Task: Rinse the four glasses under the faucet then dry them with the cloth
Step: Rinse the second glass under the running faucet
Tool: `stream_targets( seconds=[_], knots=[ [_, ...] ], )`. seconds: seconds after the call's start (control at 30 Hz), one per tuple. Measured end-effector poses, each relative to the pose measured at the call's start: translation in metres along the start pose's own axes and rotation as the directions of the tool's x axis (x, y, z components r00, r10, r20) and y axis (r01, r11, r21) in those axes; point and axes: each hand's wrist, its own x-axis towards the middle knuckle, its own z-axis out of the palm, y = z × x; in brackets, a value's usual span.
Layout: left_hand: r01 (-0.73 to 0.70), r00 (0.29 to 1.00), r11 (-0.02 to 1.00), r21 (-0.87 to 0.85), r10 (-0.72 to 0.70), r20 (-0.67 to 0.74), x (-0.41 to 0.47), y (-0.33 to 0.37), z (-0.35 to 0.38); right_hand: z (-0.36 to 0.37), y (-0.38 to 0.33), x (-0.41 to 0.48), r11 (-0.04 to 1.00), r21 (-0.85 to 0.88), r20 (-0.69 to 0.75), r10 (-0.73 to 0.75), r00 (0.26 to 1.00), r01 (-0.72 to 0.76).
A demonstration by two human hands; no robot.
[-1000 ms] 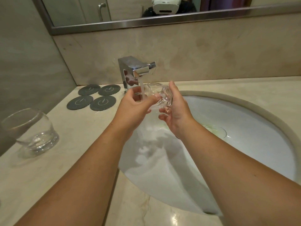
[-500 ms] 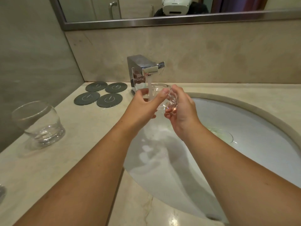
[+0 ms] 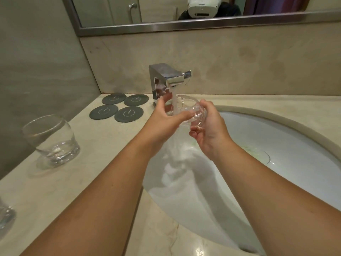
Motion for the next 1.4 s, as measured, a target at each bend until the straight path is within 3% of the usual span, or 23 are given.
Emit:
stream_targets(
  seconds=[0.13,0.27,0.5,0.7,0.83,0.97,1.1,1.2,1.4],
  knots=[
    [0.043,0.999,0.987,0.154,-0.040,-0.025,-0.0040,0.0019,0.0002,0.0007,-0.0011,-0.0011,0.999,-0.004,-0.046,-0.054,0.997,0.054],
    [-0.023,0.998,0.990,0.141,0.031,-0.061,-0.0022,0.0008,-0.0012,0.0004,-0.0006,0.0012,0.997,-0.018,-0.044,-0.071,0.997,0.070],
    [-0.102,0.992,0.988,0.118,0.110,-0.064,-0.0011,0.0005,-0.0032,0.0005,-0.0009,-0.0004,0.999,0.016,-0.009,0.049,0.999,-0.049],
    [-0.003,0.999,1.000,-0.010,0.004,0.041,-0.0015,0.0003,0.0019,0.0001,-0.0020,-0.0003,0.999,0.033,-0.061,-0.007,0.998,0.009],
    [0.055,0.998,0.993,0.108,-0.053,-0.024,-0.0034,0.0019,0.0005,0.0007,-0.0016,-0.0001,0.999,0.002,-0.059,-0.036,0.998,0.036],
    [-0.003,0.996,0.993,0.122,0.014,-0.087,-0.0016,0.0016,0.0001,0.0008,0.0020,0.0038,0.998,-0.037,-0.005,-0.047,0.999,0.047],
    [-0.062,0.993,0.984,0.166,0.078,-0.091,-0.0007,0.0011,-0.0014,-0.0015,0.0017,0.0030,0.995,-0.095,0.010,0.043,0.999,-0.042],
    [-0.083,0.993,0.980,0.183,0.096,-0.063,-0.0013,-0.0007,-0.0019,-0.0012,0.0008,0.0014,0.998,-0.032,-0.007,0.062,0.998,-0.062],
    [0.018,0.999,0.999,0.045,-0.021,0.049,-0.0011,-0.0008,0.0001,-0.0003,0.0003,0.0008,0.996,-0.051,-0.053,-0.070,0.996,0.068]
  ],
)
